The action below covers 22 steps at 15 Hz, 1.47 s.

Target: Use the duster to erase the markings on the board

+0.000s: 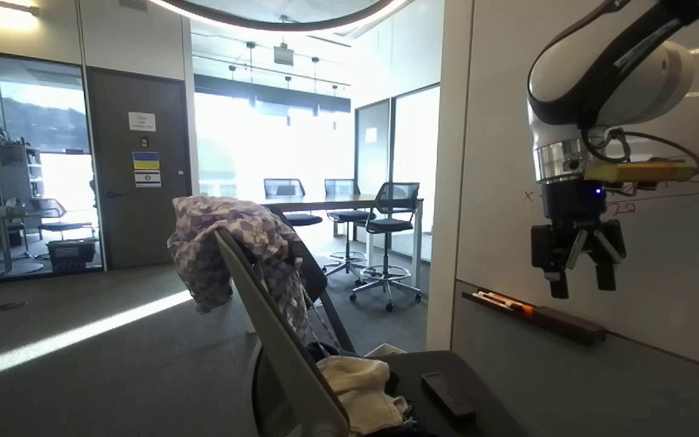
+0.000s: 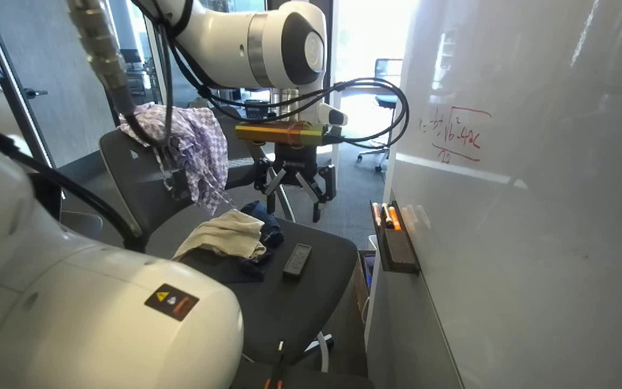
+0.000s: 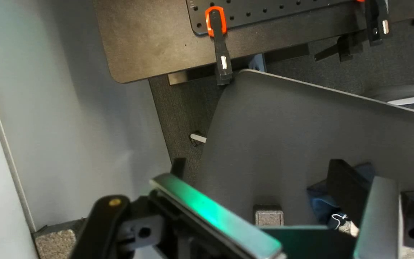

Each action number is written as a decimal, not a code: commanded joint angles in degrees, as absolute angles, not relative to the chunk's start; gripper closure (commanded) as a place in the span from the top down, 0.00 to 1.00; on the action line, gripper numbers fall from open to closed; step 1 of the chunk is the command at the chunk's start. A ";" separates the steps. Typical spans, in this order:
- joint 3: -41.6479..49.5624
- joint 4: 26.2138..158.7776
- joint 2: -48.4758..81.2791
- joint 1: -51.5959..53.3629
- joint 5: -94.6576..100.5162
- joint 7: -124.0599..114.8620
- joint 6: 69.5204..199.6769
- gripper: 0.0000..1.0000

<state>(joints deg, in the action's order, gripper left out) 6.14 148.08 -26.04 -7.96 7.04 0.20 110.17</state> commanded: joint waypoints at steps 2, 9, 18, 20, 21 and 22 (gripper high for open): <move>5.44 148.88 -24.93 -5.91 4.90 0.98 112.01 1.00; -1.52 145.95 -9.47 0.40 -4.87 -9.20 128.77 1.00; -0.71 134.00 13.39 1.14 7.76 -35.53 138.85 1.00; 0.46 130.97 17.90 2.29 7.80 -36.52 139.98 1.00; 1.17 129.49 19.97 2.94 8.07 -36.67 140.44 1.00; 1.98 128.12 22.01 3.63 8.38 -36.83 141.06 1.00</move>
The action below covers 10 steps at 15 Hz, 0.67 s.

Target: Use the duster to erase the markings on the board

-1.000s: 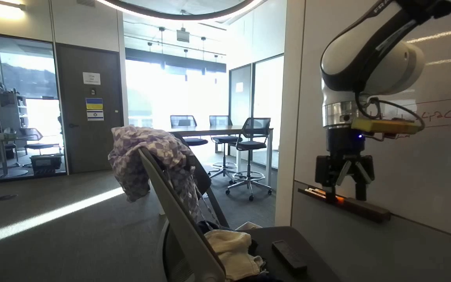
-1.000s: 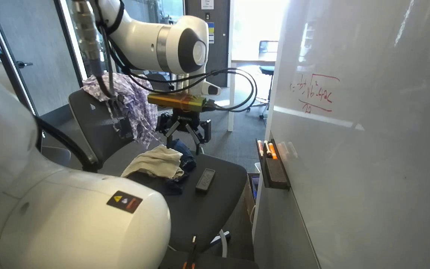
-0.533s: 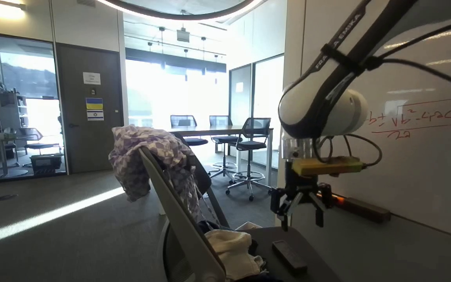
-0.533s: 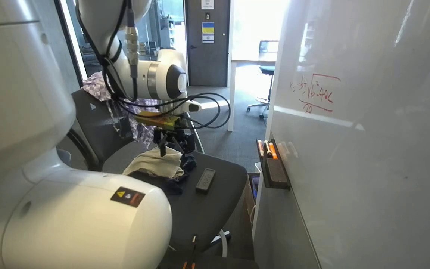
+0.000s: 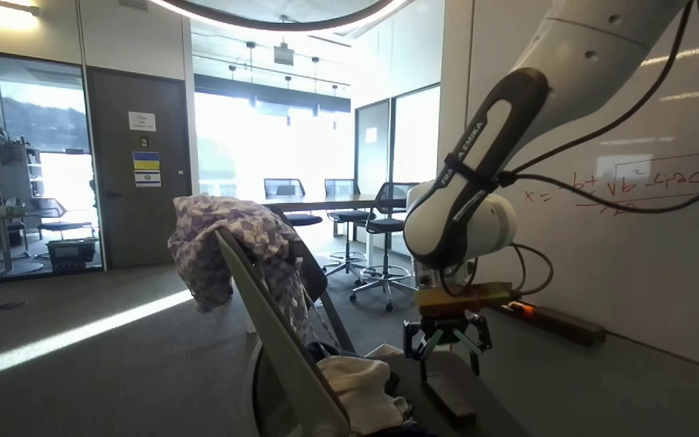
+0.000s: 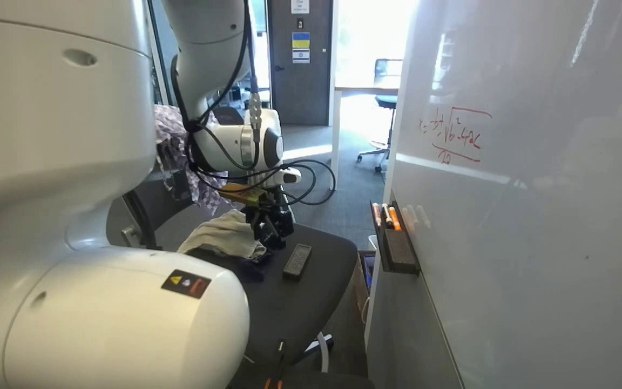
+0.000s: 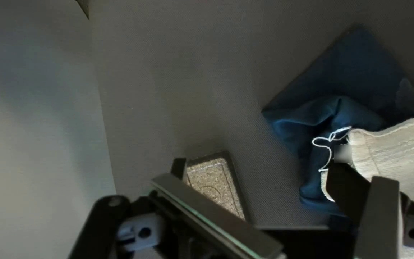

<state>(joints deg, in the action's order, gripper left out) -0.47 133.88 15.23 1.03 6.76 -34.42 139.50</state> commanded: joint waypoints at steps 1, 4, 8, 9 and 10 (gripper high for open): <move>3.51 126.55 24.29 4.86 10.40 -38.04 141.60 1.00; 6.68 123.84 29.19 6.37 13.83 -35.84 143.08 1.00; 8.38 121.45 34.68 7.07 14.58 -32.16 147.38 1.00; 8.50 121.20 35.47 6.80 13.99 -30.84 148.73 1.00; 8.92 120.90 36.39 6.67 13.80 -29.51 150.03 1.00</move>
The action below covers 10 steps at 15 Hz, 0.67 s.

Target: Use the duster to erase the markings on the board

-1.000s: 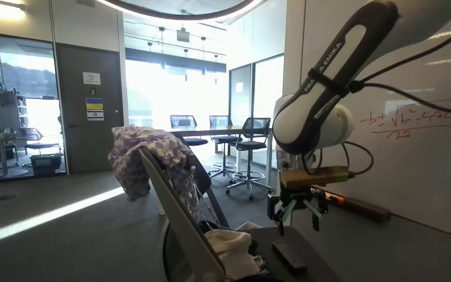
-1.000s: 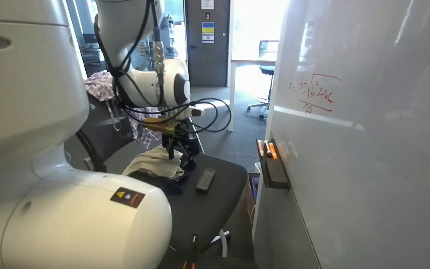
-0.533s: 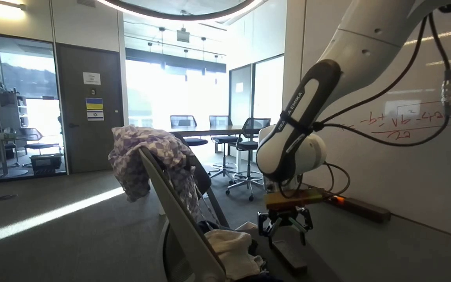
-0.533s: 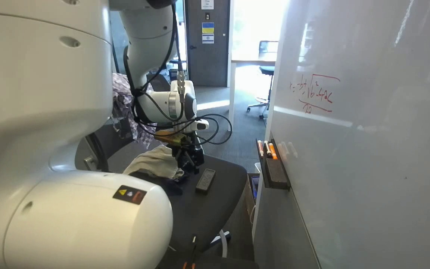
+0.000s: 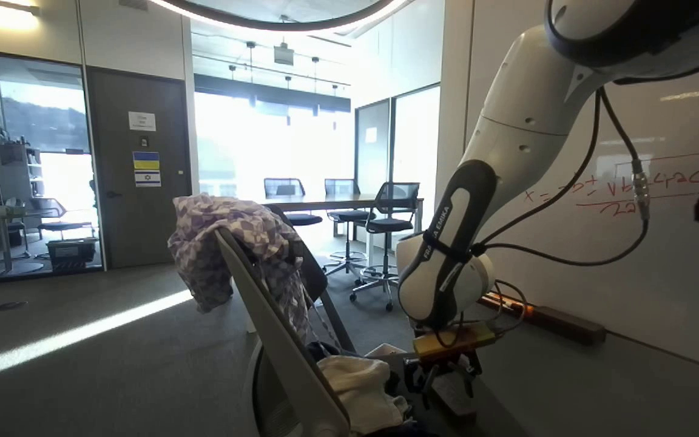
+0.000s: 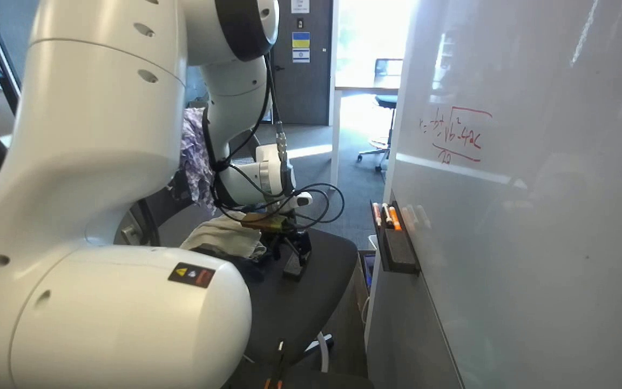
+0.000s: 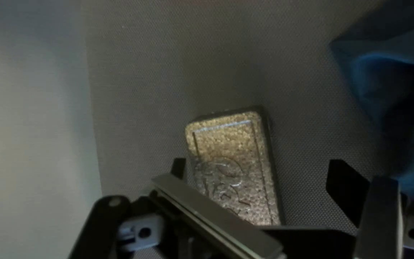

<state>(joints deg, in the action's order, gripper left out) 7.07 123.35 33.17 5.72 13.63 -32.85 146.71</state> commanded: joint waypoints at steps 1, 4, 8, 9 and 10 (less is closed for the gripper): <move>9.11 120.64 37.25 6.49 13.50 -28.04 151.31 1.00; 10.76 120.46 39.01 6.90 13.93 -24.69 154.42 1.00; 12.10 124.13 36.52 7.96 15.15 -19.58 158.71 0.67; 12.09 125.59 35.43 8.28 15.81 -17.72 160.04 0.59; 10.13 126.76 34.44 6.61 14.55 -14.93 161.62 0.78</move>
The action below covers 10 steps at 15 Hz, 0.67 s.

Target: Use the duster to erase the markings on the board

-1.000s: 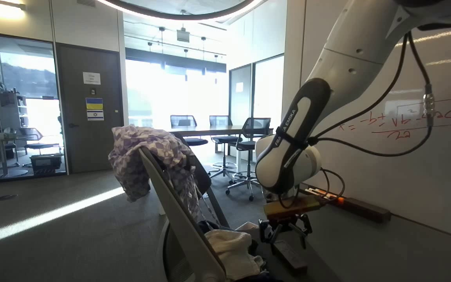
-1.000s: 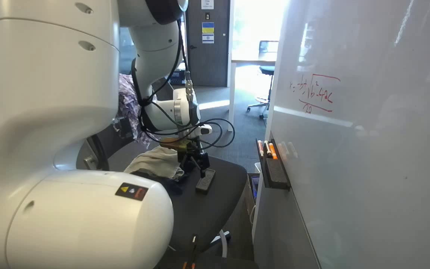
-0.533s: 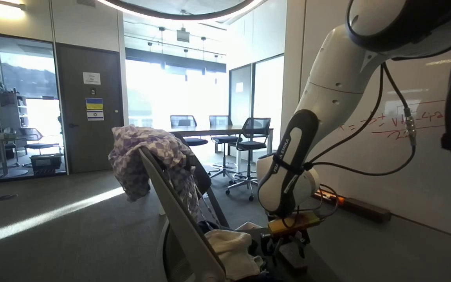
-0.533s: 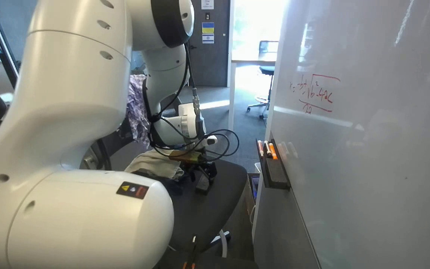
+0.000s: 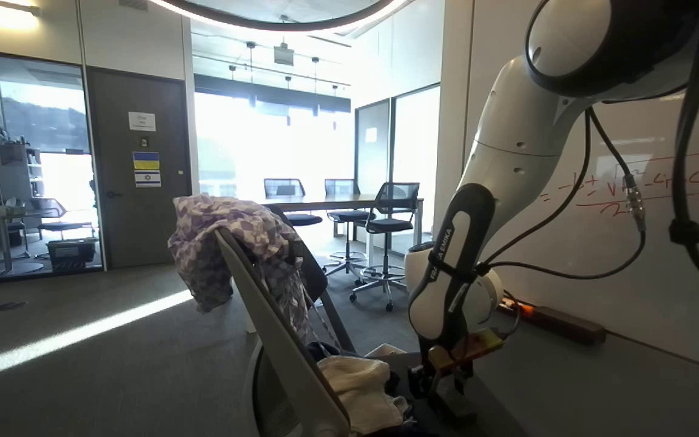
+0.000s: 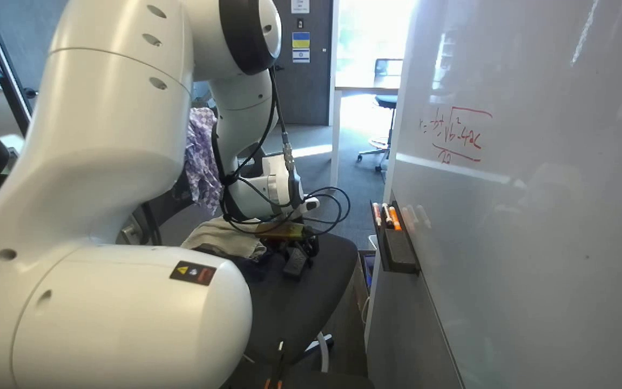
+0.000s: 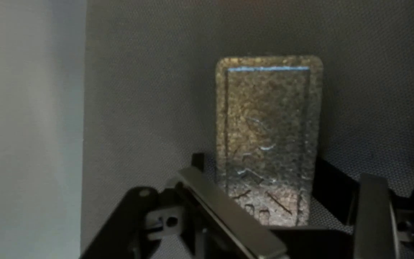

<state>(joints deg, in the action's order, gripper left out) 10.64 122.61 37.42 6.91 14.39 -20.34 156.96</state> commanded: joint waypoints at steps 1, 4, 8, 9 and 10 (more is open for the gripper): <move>7.33 127.79 33.78 4.09 12.97 -10.96 163.61 0.91; 3.08 128.81 33.60 0.76 10.44 -4.19 165.56 1.00; -0.30 128.63 34.20 -2.39 7.95 1.91 164.81 1.00; -0.19 128.52 34.36 -2.51 7.86 2.57 164.61 1.00; 1.00 128.20 34.44 -1.69 8.44 2.30 164.17 1.00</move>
